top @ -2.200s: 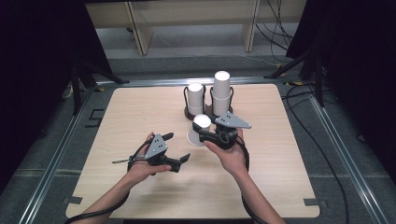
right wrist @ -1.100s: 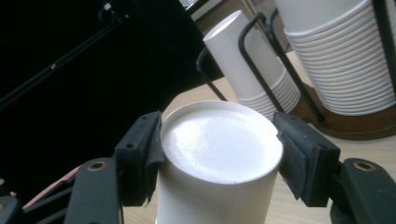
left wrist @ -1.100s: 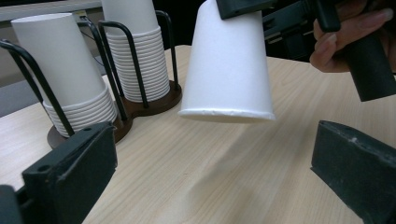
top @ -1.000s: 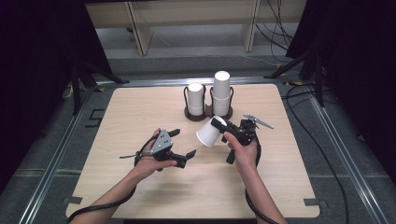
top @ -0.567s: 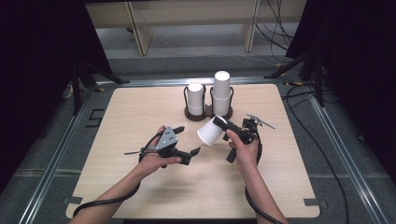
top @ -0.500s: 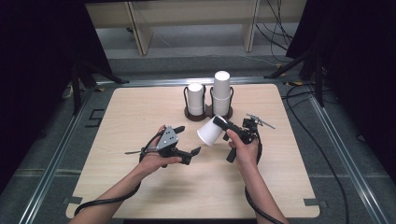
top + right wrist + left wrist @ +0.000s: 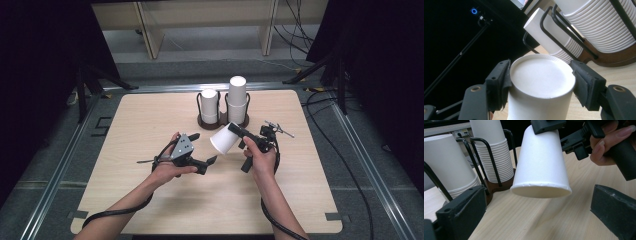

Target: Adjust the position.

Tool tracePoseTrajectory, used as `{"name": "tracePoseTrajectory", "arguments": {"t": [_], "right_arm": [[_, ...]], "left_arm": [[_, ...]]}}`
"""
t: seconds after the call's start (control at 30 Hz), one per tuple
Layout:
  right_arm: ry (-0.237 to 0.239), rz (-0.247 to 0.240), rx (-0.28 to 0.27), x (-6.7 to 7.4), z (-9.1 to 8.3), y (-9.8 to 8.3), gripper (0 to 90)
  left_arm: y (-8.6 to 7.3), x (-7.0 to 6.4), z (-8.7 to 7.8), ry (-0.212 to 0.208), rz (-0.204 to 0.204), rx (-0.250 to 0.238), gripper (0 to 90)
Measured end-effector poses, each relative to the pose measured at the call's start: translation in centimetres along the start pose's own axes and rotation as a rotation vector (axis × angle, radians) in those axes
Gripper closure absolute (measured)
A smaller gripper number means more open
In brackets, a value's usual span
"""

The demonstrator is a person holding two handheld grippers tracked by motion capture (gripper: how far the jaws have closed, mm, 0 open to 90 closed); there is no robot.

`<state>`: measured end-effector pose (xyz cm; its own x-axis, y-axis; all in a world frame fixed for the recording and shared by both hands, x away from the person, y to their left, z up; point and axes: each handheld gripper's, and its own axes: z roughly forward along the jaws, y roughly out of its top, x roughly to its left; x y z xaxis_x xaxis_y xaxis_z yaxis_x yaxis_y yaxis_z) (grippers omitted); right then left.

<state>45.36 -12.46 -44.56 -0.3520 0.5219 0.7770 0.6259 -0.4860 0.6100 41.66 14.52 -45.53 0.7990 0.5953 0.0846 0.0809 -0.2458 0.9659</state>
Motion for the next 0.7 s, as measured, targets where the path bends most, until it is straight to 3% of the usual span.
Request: {"name": "tracePoseTrajectory", "arguments": {"t": [0.07,0.1,0.13,0.17,0.3,0.37,0.67,0.7], "right_arm": [[-0.012,0.003,0.015,0.0,-0.1,0.0,36.1],[0.005,0.004,0.003,-0.1,0.1,0.0,36.1],[0.005,0.058,0.013,0.2,0.0,-0.1,36.1],[0.006,0.013,0.002,-0.2,0.1,0.0,36.1],[-0.001,0.026,0.004,-0.3,0.1,0.0,36.1],[0.009,0.069,0.011,0.0,0.0,0.0,36.1],[0.006,0.066,0.008,0.1,0.1,0.2,36.1],[0.006,0.039,0.003,-0.1,0.1,0.2,36.1]], "left_arm": [[0.0,0.0,0.2,-0.007,-0.002,-0.002,0.0],[0.1,0.0,0.3,-0.006,0.001,0.006,0.0],[0.0,0.0,0.4,-0.007,0.001,0.005,0.0],[0.1,0.0,0.5,-0.008,0.000,0.008,0.0],[0.0,0.1,1.0,-0.010,0.006,0.004,0.0],[0.0,0.1,1.1,-0.009,0.008,0.015,0.0],[-0.2,0.2,1.7,0.000,0.019,0.024,0.0],[-0.2,0.2,1.9,0.000,0.020,0.016,0.0]]}}
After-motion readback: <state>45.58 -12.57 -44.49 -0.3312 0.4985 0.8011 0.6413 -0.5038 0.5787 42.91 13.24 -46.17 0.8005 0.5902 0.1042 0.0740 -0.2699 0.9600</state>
